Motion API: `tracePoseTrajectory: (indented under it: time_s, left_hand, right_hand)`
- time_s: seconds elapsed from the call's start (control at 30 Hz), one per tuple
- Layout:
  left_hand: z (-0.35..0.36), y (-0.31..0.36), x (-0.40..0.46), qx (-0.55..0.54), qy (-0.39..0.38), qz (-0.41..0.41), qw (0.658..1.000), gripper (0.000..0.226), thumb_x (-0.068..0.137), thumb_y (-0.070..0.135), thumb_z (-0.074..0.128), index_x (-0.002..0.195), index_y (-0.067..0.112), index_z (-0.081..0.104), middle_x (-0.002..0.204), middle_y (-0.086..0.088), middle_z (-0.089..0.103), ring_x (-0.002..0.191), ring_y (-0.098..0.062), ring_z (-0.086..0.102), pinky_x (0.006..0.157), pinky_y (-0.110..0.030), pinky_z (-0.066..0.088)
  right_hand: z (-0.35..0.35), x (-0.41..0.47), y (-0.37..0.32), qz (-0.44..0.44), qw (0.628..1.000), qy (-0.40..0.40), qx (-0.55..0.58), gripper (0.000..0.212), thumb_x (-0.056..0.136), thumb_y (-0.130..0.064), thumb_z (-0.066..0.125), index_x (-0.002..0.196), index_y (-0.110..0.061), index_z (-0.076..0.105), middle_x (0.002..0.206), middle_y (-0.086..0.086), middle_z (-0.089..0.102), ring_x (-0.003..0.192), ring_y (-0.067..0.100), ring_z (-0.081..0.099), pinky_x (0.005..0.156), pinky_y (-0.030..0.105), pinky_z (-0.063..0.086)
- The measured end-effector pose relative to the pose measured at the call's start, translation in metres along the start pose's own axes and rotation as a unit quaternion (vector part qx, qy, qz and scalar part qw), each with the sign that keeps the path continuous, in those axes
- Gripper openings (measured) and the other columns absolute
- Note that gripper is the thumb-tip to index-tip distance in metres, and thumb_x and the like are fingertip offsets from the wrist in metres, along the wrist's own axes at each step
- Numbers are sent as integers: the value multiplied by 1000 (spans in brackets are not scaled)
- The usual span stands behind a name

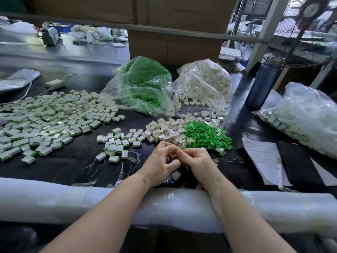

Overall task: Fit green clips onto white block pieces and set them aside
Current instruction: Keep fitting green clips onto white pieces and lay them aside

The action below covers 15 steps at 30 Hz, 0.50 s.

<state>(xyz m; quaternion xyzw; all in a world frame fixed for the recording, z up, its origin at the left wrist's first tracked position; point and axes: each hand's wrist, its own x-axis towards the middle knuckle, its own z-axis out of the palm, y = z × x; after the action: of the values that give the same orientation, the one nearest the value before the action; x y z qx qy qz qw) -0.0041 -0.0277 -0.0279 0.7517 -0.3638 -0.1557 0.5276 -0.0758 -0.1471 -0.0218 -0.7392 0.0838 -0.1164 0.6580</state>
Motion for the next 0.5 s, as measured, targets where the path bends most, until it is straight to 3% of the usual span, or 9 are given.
tracePoseTrajectory:
  time_s: [0.23, 0.37, 0.5]
  left_hand:
    - [0, 1, -1, -2, -3, 1, 1000, 26, 82, 3, 60, 78, 29, 57, 99, 4, 43, 78, -12, 49, 72, -16, 45]
    - [0, 2, -1, 16, 6, 8, 1000, 24, 83, 0, 58, 81, 24, 57, 99, 2, 43, 79, -11, 49, 73, -14, 44]
    - [-2, 2, -2, -2, 35, 12, 999, 13, 85, 5, 61, 88, 17, 61, 103, -1, 45, 89, -9, 52, 81, -7, 41]
  right_hand:
    - [1, -1, -1, -1, 1000, 6, 5, 28, 92, -8, 54, 67, -7, 66, 39, -9, 52, 36, 0, 46, 40, 9, 34]
    - [1, 2, 3, -8, 1000, 19, 6, 28, 91, -11, 56, 73, 7, 67, 43, -9, 51, 40, 1, 40, 42, 12, 32]
    - [3, 3, 2, -24, 999, 27, 8, 24, 92, -16, 54, 76, -8, 70, 54, -4, 58, 50, 4, 50, 49, 15, 39]
